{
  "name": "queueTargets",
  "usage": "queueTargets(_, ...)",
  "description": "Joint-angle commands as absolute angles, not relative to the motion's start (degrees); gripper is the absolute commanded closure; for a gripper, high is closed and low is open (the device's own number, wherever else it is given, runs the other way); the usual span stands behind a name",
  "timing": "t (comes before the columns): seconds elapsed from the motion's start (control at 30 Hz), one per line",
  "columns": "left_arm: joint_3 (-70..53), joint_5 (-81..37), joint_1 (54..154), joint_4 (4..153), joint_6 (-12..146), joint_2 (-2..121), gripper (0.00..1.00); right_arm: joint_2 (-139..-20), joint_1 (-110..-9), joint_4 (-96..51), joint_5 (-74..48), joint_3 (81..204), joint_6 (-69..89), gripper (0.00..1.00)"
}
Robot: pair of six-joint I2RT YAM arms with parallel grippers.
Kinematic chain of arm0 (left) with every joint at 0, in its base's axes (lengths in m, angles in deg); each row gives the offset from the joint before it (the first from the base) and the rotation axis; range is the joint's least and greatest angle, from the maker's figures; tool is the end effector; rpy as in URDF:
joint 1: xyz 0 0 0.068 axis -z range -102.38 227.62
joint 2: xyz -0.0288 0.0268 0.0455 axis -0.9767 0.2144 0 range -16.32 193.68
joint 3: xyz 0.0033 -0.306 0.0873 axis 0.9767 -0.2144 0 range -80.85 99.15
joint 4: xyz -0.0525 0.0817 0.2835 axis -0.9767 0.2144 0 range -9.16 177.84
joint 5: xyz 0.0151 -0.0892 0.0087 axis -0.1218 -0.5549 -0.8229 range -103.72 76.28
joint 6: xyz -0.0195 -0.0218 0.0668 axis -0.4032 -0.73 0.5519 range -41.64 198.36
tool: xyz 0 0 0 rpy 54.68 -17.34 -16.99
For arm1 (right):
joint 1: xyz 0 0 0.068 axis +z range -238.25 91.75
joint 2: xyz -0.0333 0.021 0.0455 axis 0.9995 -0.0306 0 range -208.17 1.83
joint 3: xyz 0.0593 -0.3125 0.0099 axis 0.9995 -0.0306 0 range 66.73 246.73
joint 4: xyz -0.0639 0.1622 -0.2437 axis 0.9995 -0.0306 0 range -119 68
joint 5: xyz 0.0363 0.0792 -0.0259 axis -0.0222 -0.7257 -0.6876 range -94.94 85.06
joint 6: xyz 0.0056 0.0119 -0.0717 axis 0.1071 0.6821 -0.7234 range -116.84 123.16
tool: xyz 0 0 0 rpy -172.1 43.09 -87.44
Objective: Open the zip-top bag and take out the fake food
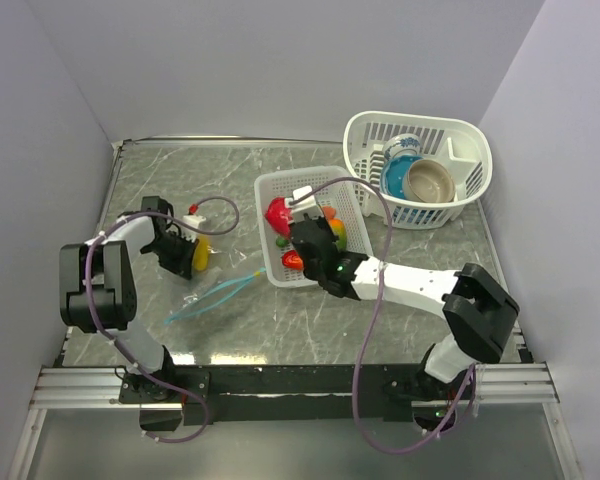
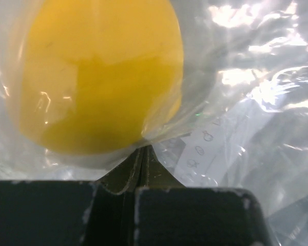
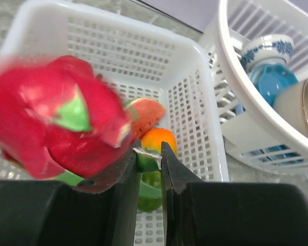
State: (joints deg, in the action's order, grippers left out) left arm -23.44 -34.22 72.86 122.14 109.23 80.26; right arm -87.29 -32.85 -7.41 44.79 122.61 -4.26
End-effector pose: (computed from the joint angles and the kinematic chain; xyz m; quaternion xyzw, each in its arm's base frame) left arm 0.3371 0.0067 0.1594 0.2359 0.9520 -0.1437 0.1322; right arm 0.2617 0.2980 0.2817 -0.1748 0.7568 -0.0970 0.6223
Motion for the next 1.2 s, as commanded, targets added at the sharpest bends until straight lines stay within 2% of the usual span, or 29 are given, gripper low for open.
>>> queueTargets(0.0, -20.7, -37.5, 72.5, 127.7, 109.9, 76.4, 0.99, -91.1, -33.7, -11.6, 48.7, 127.5, 1.1, 0.97)
queueTargets(0.03, -18.2, -39.9, 72.6, 129.2, 109.7, 76.1, 0.99, -91.5, -33.7, -11.9, 48.2, 128.0, 1.6, 0.77)
queueTargets(0.1, -15.4, -43.0, 72.6, 133.5, 108.9, 74.9, 0.99, -92.2, -33.8, -14.3, 48.0, 129.8, 3.1, 0.44)
queueTargets(0.13, -12.6, -44.2, 72.5, 134.9, 108.9, 74.5, 0.99, -92.3, -33.8, -15.1, 48.1, 130.4, 4.8, 0.17)
queueTargets(0.2, -9.9, -48.3, 72.5, 139.0, 108.9, 72.8, 0.99, -91.9, -33.8, -15.1, 49.1, 131.0, 5.3, 0.00)
queueTargets(0.4, -4.2, -52.0, 72.5, 144.3, 109.0, 68.9, 0.99, -84.1, -32.4, -10.5, 48.0, 127.5, 6.1, 0.00)
queueTargets(0.57, -5.3, -53.1, 72.5, 144.7, 108.7, 66.7, 0.99, -76.8, -23.6, -0.1, 42.9, 119.7, 0.5, 0.02)
queueTargets(0.67, -8.2, -51.2, 72.5, 140.6, 107.1, 66.8, 0.99, -77.7, -19.4, -0.9, 43.3, 119.6, 1.1, 0.05)
queueTargets(0.8, -5.5, -53.4, 72.6, 140.9, 105.3, 67.4, 0.99, -78.2, -15.8, -2.2, 40.9, 118.2, 4.5, 0.08)
queueTargets(0.97, 8.2, -56.6, 72.7, 148.6, 104.7, 66.8, 0.99, -77.3, -13.5, 0.7, 29.3, 112.1, 7.3, 0.16)
queueTargets(1.03, 12.1, -57.8, 72.8, 150.9, 105.1, 66.6, 0.99, -78.8, -13.4, 0.8, 28.5, 111.5, 9.7, 0.20)
queueTargets(1.17, 10.0, -57.6, 73.7, 151.1, 104.3, 63.7, 0.99, -83.2, -13.3, 1.2, 27.8, 113.0, 11.4, 0.24)
